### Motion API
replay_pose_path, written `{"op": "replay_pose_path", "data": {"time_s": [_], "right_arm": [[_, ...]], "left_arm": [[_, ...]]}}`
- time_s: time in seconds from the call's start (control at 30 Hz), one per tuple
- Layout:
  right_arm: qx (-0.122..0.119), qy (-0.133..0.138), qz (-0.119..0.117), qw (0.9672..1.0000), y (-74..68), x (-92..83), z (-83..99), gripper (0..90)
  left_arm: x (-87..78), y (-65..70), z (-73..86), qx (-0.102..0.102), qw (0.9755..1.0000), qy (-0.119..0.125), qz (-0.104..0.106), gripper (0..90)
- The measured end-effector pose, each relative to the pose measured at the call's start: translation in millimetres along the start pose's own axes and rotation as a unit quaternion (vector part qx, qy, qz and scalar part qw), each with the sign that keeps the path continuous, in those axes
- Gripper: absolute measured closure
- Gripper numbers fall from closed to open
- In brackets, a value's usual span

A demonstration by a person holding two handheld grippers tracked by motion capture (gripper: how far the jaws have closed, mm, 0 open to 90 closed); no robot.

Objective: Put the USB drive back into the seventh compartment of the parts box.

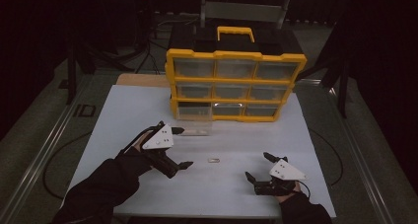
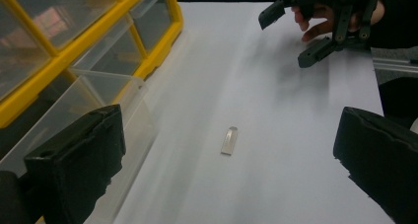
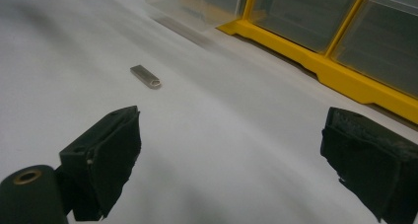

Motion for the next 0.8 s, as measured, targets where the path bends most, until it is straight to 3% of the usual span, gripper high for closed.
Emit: {"op": "replay_pose_path", "data": {"time_s": [0.43, 0.8], "right_arm": [[-0.001, 0.003, -0.007, 1.0000, -1.4, 1.7, 0.0, 8.5], [0.000, 0.002, -0.009, 1.0000, -1.5, 1.4, 0.5, 8.5]], "left_arm": [[29.3, 0.6, 1.7, 0.007, 0.9995, -0.023, 0.021, 0.4], [49.0, 4.3, 7.2, 0.004, 0.9991, -0.026, 0.032, 0.5]]}}
Point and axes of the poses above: each handheld gripper's, and its own axes: x roughly forward along the jaws, z roughly out of its underside, y roughly to its right, the point moved 10 cm from there along x, roughly forward along the jaws, and after that the axes turned 3 degrees about x, right-handed, at the moved point
